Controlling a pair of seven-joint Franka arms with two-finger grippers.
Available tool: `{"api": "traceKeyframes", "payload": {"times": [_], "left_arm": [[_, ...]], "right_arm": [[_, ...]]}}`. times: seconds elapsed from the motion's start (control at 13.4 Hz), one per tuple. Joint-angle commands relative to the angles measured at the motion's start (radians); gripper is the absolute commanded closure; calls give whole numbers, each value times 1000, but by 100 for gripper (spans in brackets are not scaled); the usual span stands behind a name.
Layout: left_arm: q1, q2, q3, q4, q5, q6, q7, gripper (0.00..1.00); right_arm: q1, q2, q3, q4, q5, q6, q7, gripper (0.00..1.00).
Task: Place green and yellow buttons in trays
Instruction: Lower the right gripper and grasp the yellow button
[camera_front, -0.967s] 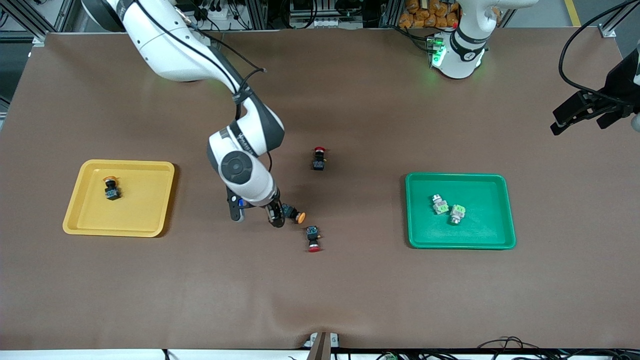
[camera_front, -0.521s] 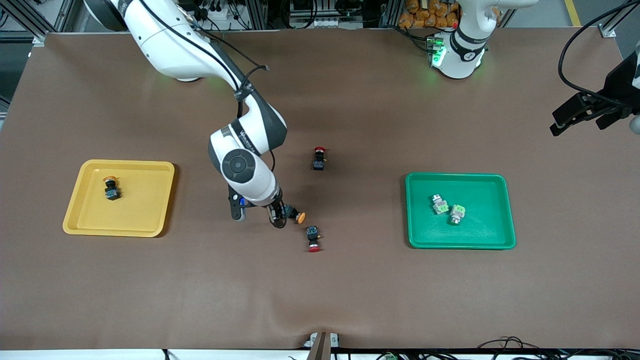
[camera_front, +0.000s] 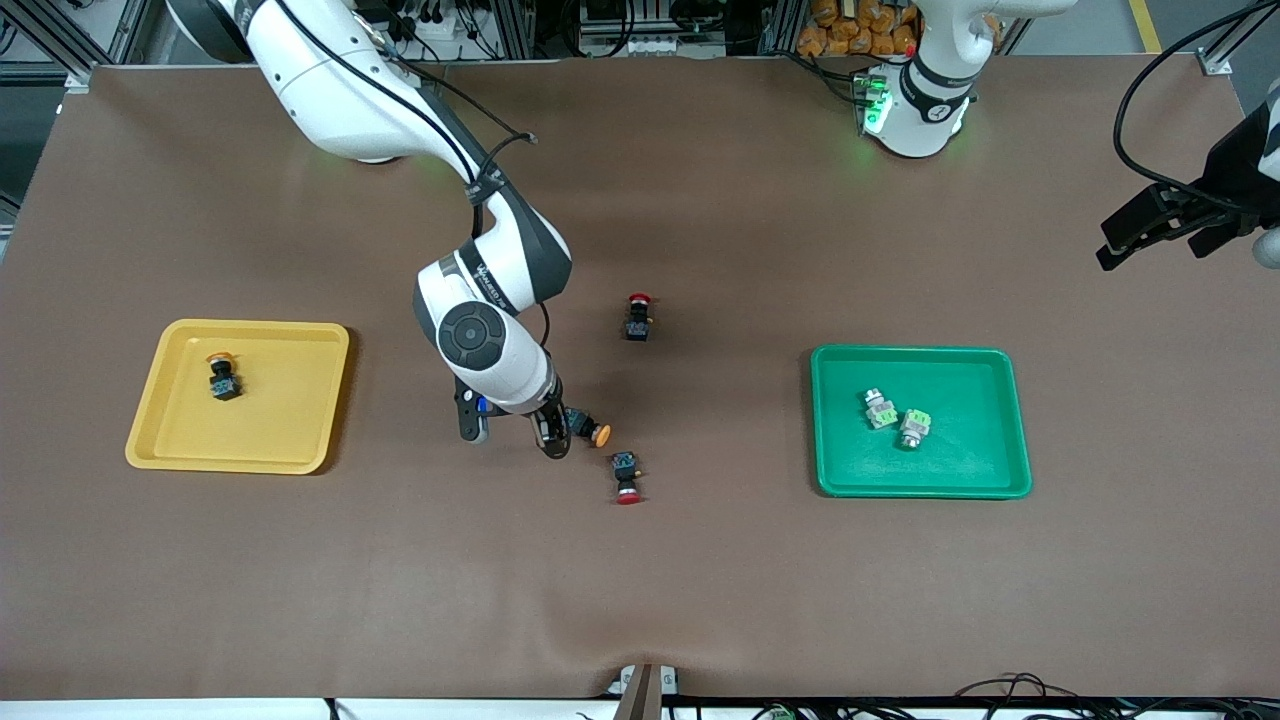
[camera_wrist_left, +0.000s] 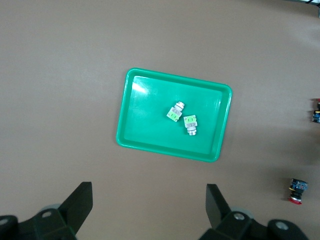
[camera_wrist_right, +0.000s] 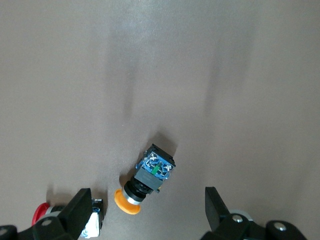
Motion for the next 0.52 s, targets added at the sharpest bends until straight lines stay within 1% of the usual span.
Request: {"api": "traceKeyframes", "payload": {"times": [0.0,0.15,0.3,0.45], "left_arm": [[1,-17,-3,-5,-8,-24,16,0],[4,-18,-3,-5,-8,-28,20,0],[4,-17,-3,-4,-8,-35,19,0],[2,-17,-3,-4,-8,-36,19,0]], "right_arm": [[-1,27,8,24,8,-11,81,0],[-5,29,7,24,-5,-12,203,0],[-7,49,7,27,5,-8,209,0],[-7,76,8,28,15,52,249,0]]}}
